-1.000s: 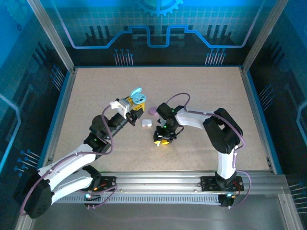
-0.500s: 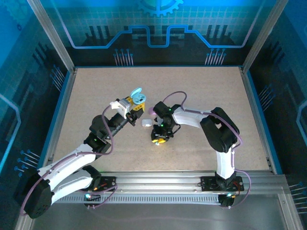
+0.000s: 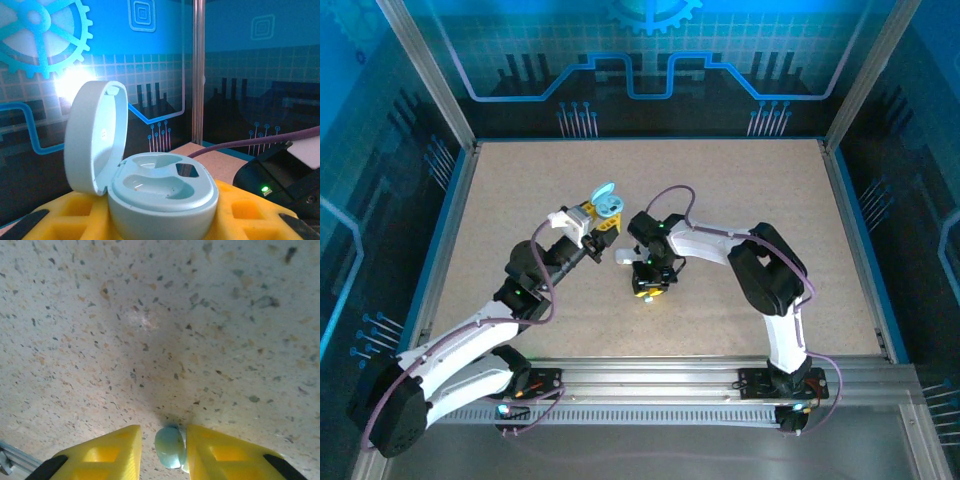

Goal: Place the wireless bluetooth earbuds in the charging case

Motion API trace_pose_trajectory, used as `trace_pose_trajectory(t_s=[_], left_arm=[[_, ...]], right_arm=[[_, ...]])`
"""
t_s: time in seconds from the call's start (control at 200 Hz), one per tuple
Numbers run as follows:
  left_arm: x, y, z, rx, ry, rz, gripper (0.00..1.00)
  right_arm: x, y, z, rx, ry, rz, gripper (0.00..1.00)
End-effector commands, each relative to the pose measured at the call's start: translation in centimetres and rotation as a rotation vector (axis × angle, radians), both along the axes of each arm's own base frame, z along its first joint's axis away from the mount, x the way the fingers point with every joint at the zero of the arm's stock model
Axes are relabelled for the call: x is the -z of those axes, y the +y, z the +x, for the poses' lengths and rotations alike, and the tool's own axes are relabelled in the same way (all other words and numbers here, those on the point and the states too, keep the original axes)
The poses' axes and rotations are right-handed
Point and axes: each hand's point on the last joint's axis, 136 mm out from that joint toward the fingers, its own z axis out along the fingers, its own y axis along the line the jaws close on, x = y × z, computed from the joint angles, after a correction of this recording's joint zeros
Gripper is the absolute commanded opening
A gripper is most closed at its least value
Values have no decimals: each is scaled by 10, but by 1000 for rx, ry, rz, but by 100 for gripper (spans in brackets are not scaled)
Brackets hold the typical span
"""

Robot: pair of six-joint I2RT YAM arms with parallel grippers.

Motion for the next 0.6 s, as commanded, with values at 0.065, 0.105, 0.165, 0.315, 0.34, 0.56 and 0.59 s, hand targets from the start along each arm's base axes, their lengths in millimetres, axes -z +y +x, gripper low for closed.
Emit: trace_pose_trajectory(t_s=[0.065, 0.105, 0.165, 0.315, 0.34, 0.56, 0.59], left_arm=[[-7, 7, -3, -17, -27, -13, 31], [-7, 7, -3, -16, -27, -13, 31], [-7, 7, -4, -17, -28, -15, 31], [-7, 7, -3, -18, -26, -15, 31], [-7, 7, -4, -17, -28, -15, 31], [-8, 7, -4, -16, -28, -19, 31], [-7, 7, -4, -16, -26, -18, 31]], right_arm=[[9, -6, -10, -51, 21, -90, 29], [10, -6, -11, -61, 19, -95, 29], [10, -6, -10, -73, 16, -107, 29], [11, -6, -12, -101, 12, -136, 27], [11, -7, -12, -107, 10, -143, 27], [12, -8, -15, -135, 14, -173, 26], [12, -8, -16, -140, 17, -175, 26]])
